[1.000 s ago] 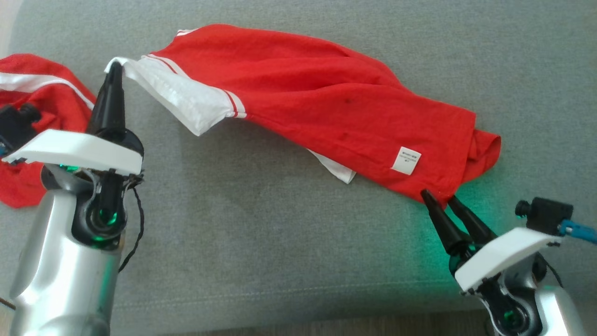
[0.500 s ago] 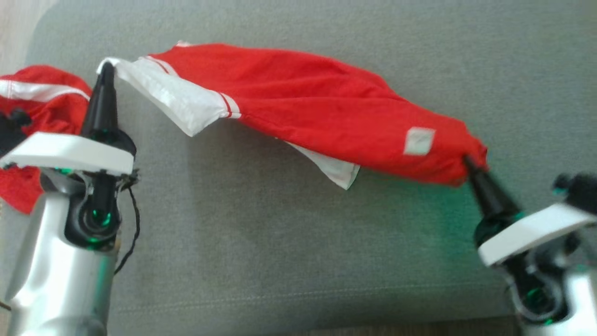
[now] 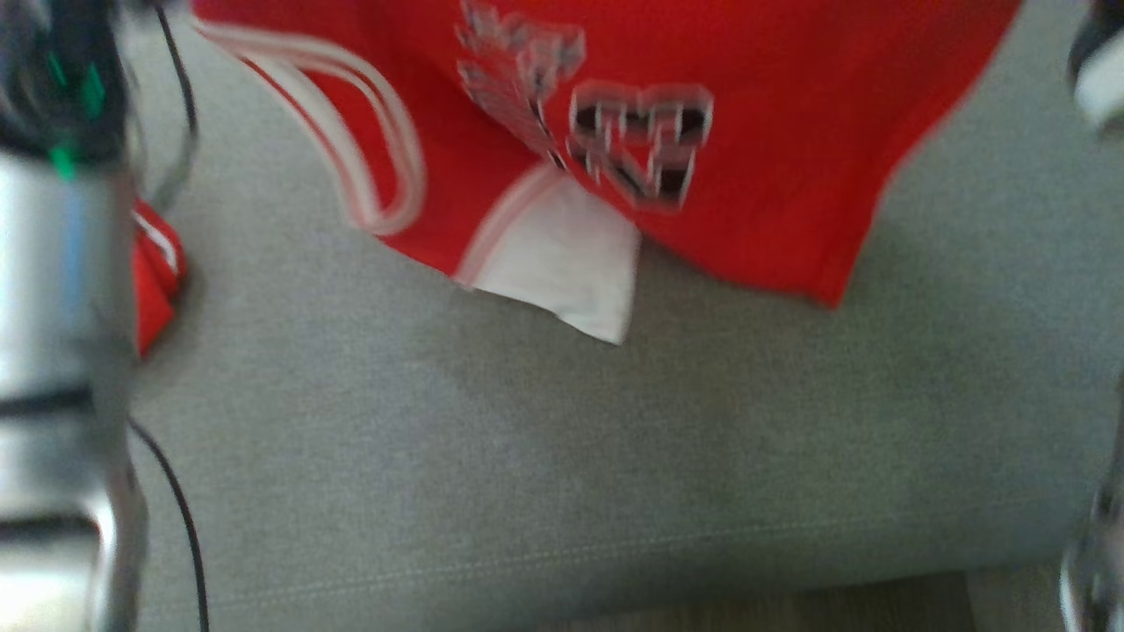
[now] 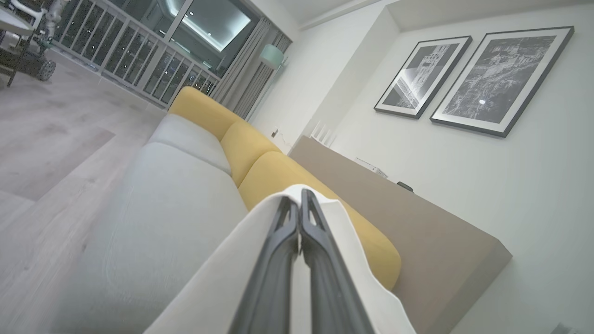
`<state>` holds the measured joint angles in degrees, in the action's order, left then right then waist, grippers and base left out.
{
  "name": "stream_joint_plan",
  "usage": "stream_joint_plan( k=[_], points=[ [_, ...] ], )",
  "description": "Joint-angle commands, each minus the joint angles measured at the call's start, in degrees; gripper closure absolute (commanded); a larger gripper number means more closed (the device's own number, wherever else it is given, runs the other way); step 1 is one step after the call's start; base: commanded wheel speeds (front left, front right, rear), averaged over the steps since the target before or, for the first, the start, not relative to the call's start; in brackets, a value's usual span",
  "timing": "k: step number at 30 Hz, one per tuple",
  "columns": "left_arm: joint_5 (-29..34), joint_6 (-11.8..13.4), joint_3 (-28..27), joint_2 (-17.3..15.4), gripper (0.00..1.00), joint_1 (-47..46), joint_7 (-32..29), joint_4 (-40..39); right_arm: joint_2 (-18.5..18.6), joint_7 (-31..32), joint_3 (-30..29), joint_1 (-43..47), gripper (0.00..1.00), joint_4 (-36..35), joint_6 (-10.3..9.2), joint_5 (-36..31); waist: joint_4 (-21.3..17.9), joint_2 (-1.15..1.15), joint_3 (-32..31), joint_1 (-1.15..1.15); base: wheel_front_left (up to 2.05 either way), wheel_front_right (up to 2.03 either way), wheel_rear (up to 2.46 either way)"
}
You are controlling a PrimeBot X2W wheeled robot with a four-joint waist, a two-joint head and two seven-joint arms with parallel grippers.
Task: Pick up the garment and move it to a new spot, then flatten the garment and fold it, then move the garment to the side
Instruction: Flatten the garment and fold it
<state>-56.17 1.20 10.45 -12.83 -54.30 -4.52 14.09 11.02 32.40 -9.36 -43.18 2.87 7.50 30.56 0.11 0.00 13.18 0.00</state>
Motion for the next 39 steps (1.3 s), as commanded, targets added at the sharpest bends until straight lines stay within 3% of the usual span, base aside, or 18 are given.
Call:
stream_joint_plan(
  k=[1,5,9,14,17,24,31,37,39],
  points=[
    [1.5,-0.7,-1.2,-2.1,1.00,-8.0,0.7,1.2,0.7,-2.0,1.4,-8.1,1.00,1.3,-0.01,-2.1,-0.5,0.00,2.9,0.00,0.00,0.00,0.00],
    [7.6,-2.8,0.3,-2.1,1.00,-22.8,7.4,10.3,0.0,-12.7,2.6,-23.3,1.00,12.4,-0.01,-7.4,-0.9,0.00,8.0,0.00,0.00,0.00,0.00],
    [13.2,-5.2,1.0,-1.9,1.00,-35.1,17.2,18.6,0.0,-28.0,4.2,-35.5,1.00,22.8,-0.01,-12.5,-1.4,0.00,11.2,0.00,0.00,0.00,0.00],
    [17.1,-8.1,-2.2,-0.9,1.00,-43.0,19.5,17.4,2.0,-41.9,8.3,-45.4,1.00,30.3,-0.01,-15.0,-0.3,0.00,16.7,0.00,0.00,0.00,0.00],
    [16.1,-8.6,-1.8,0.1,1.00,-38.6,19.5,13.7,3.8,-44.0,12.1,-46.1,1.00,33.8,-0.01,-13.3,0.7,0.00,19.6,0.00,0.00,0.00,0.00],
    [8.7,-8.7,4.6,-3.0,1.00,-21.8,19.5,7.1,7.1,-45.7,17.1,-39.5,1.00,39.7,-0.01,-7.4,2.2,0.00,20.6,0.00,0.00,0.00,0.00],
    [0.2,-8.7,6.7,-6.0,1.00,1.6,19.5,1.6,8.9,-41.8,24.2,-25.2,1.00,41.2,-0.01,3.1,2.4,0.00,14.4,0.00,0.00,0.00,0.00],
    [-3.7,-8.7,13.3,-11.0,1.00,20.6,19.5,-3.9,11.9,-35.0,27.2,-8.4,1.00,36.0,-0.01,12.2,2.8,0.00,7.1,0.00,0.00,0.00,0.00],
    [-5.1,-8.7,13.6,-11.3,1.00,25.6,19.5,-5.0,13.6,-34.7,26.4,-2.2,1.00,33.9,-0.01,13.5,3.4,0.00,5.0,0.00,0.00,0.00,0.00]
  ],
)
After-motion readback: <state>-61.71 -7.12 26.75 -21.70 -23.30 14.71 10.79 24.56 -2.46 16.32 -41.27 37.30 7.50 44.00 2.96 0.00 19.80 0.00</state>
